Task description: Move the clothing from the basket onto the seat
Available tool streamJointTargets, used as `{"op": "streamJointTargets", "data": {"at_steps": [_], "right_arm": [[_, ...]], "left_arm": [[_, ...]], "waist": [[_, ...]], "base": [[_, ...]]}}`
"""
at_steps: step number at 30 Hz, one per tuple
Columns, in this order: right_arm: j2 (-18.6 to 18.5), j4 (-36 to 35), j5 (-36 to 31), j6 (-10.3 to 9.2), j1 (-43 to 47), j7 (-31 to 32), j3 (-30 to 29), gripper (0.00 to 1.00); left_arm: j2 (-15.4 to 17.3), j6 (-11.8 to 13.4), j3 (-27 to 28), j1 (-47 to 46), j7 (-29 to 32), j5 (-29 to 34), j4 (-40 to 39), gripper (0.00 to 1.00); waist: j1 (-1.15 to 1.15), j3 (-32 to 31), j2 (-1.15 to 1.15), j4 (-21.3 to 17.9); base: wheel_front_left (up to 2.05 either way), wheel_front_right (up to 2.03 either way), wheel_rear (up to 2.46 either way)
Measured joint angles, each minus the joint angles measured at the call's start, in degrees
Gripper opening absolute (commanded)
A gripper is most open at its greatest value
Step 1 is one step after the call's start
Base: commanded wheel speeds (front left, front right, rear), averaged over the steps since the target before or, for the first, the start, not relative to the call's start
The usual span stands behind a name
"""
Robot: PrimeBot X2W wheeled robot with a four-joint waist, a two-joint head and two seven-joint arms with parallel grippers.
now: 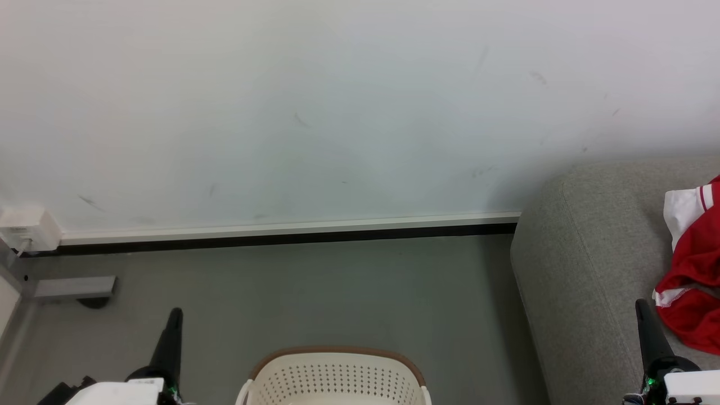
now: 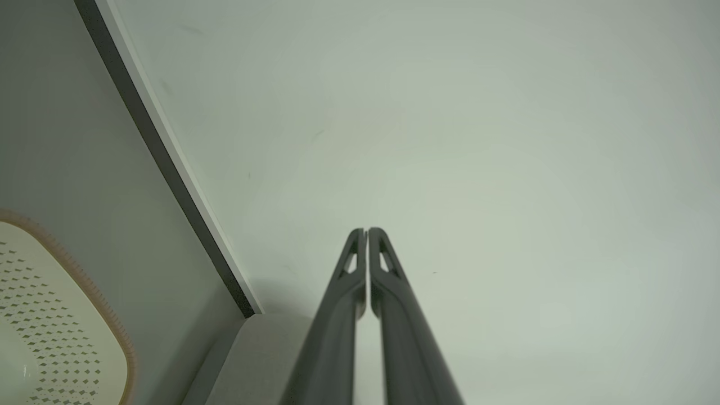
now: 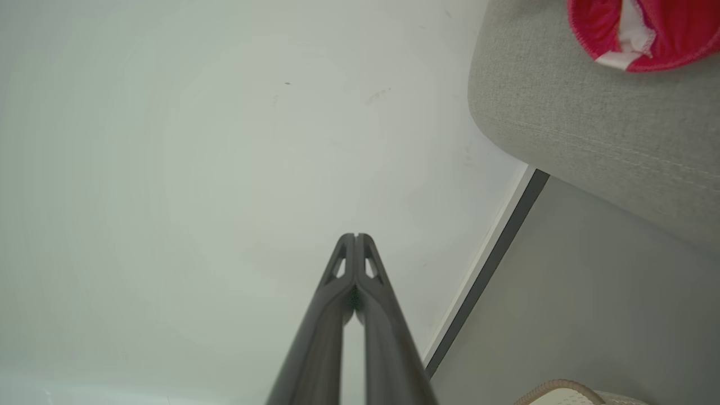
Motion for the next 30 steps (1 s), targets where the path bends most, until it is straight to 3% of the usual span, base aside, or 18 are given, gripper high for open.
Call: {"op": "streamJointTargets", "data": {"at_steps": [21,30], "right_arm": [[0.98,0.36,7.02,0.00,-0.63,2.26,-2.23,0.00],[1.18,0.41,7.50,0.00,-0.91,2.46,-2.45,0.00]], "left_arm": [[0.09,-0.87,0.16,-1.07,2.43,-8.43,-0.36,0.00],[0.10,-1.00,0.19,-1.15,2.49,-8.96,-0.40,0.00]], "waist": [[0.00,0.35,0.00,0.59],[0.00,0.38,0.00,0.65]], "base": [[0.00,0.00,0.00],[0.00,0.00,0.00]]}}
